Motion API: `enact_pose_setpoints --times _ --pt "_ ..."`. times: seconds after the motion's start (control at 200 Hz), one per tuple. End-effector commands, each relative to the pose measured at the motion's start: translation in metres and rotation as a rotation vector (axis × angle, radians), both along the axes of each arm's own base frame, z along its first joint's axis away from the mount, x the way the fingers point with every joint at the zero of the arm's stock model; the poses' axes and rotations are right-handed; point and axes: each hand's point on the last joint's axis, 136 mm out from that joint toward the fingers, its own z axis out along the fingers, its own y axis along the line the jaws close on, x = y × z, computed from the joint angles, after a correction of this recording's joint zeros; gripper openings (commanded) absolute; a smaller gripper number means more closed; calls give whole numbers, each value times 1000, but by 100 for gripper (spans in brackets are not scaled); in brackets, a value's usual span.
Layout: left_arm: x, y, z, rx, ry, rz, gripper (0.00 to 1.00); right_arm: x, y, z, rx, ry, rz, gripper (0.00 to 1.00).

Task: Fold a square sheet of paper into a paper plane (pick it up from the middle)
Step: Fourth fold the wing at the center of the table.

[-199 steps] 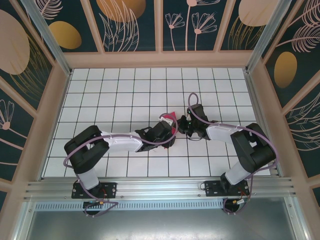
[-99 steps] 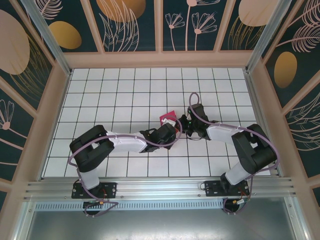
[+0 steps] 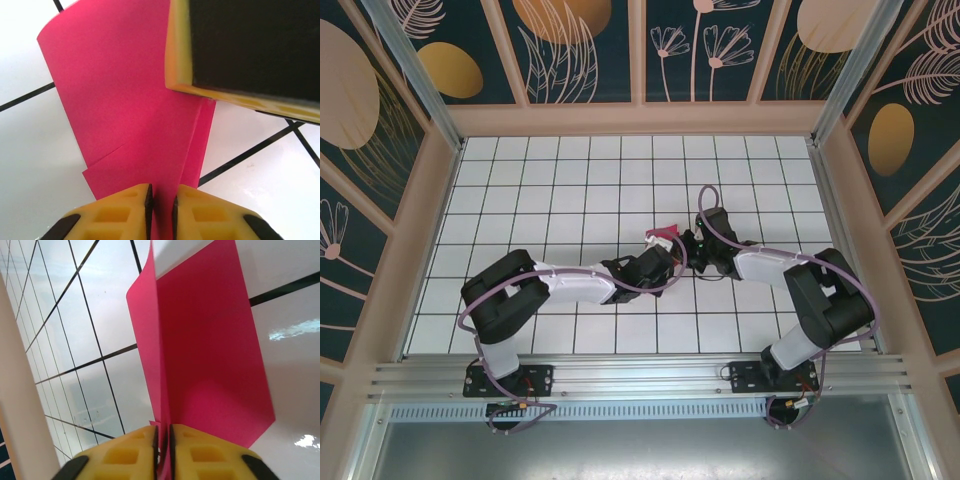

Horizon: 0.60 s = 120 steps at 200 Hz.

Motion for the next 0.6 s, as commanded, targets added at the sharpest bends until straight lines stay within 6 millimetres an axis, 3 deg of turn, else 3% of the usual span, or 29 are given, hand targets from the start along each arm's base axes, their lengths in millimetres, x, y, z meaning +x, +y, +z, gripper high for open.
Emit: enact_pose_setpoints --times 0.0,0.15,0.375,0.595 --pt "-2 5 -3 17 -12 -4 16 3 -6 13 0 -32 46 20" --pt "-5 2 -7 -4 -2 -13 9 5 -11 12 -14 -29 74 19" --pt "-6 -4 -6 -41 8 -21 11 6 -7 6 -13 -9 112 15" --pt "-7 -1 -8 -56 15 -7 0 10 -5 9 -13 -23 121 23"
